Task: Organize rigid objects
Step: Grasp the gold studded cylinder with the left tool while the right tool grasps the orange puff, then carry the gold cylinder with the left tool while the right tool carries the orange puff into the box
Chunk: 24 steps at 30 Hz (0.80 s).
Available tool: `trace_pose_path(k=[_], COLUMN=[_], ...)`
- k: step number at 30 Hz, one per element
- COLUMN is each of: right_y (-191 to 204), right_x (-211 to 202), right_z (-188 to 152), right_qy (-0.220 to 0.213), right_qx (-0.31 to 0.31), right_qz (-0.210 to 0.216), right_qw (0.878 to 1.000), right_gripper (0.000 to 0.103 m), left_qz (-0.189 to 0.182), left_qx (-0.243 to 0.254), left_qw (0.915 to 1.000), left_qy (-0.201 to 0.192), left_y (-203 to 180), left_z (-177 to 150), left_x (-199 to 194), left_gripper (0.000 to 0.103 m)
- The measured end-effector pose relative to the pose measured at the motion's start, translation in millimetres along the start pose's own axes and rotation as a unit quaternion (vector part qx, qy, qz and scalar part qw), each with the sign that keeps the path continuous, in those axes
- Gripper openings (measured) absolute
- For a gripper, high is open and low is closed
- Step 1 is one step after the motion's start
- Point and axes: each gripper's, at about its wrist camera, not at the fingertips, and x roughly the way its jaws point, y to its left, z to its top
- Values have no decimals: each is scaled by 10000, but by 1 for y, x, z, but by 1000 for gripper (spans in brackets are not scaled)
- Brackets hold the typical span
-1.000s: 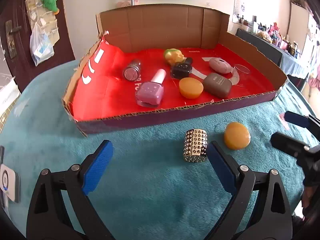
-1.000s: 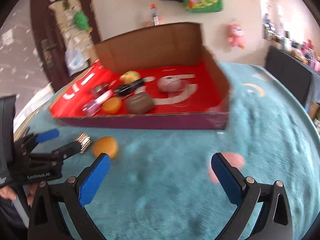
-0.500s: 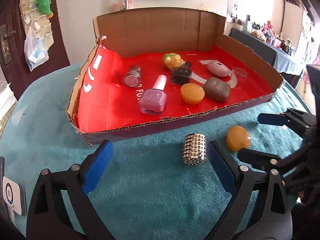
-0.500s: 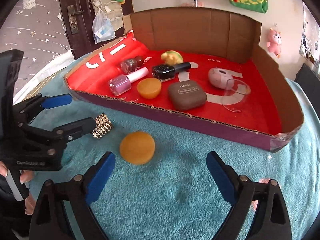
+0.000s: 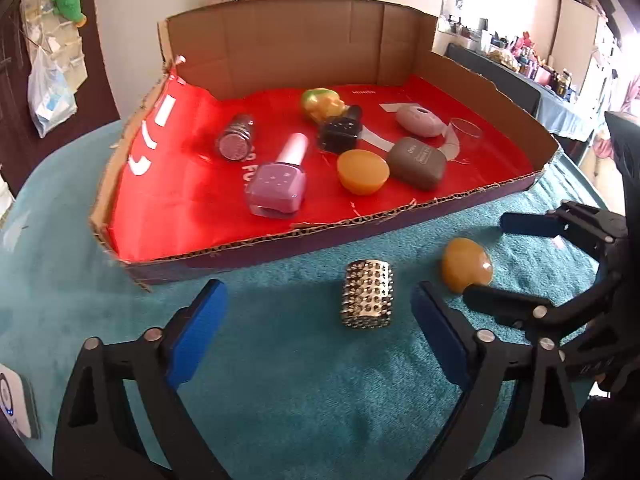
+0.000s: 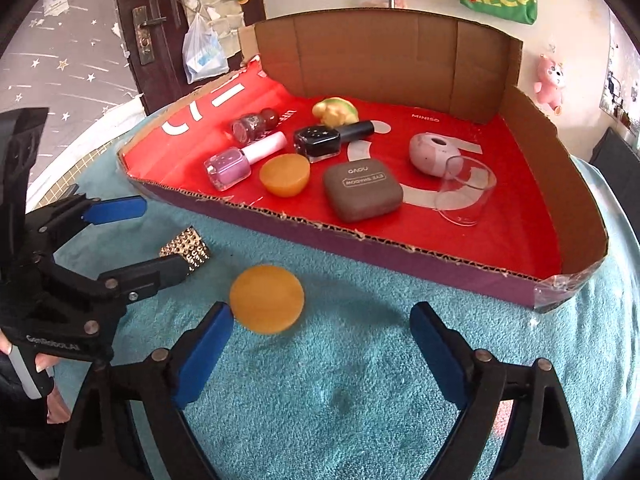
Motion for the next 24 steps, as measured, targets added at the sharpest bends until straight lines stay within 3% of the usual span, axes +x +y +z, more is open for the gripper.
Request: trace_pose_path(k=[4, 8, 9, 11, 12, 24], right_y=[8, 10, 11, 14, 17, 17], right_x=[4, 4, 4, 2, 1, -34], right_z=[-1, 1, 1, 0, 0, -13], right_qy=[48, -3, -8, -49, -71, -558], right_qx=[-171, -197, -215, -295, -314, -30], right_qz=[-20, 91, 108, 195, 260, -78], right_qw=[9998, 9998, 9997, 9994, 9991, 9984], right_gripper=[81, 71, 67, 54, 43, 40], left_qz=[-103, -132, -171, -299, -356, -500], left_qx=[-59, -72, -88, -115, -88, 128], left_qw=[9999, 9998, 9998, 9995, 9993, 9985], left_qy=[119, 116, 99, 71, 68, -180], left_y=[-2, -5, -5, -7, -9, -28], left_z=[1, 1, 1, 1, 1, -8], left_x=[7, 10, 10, 9, 8, -15], left_gripper=[66, 53, 44, 31, 25, 24])
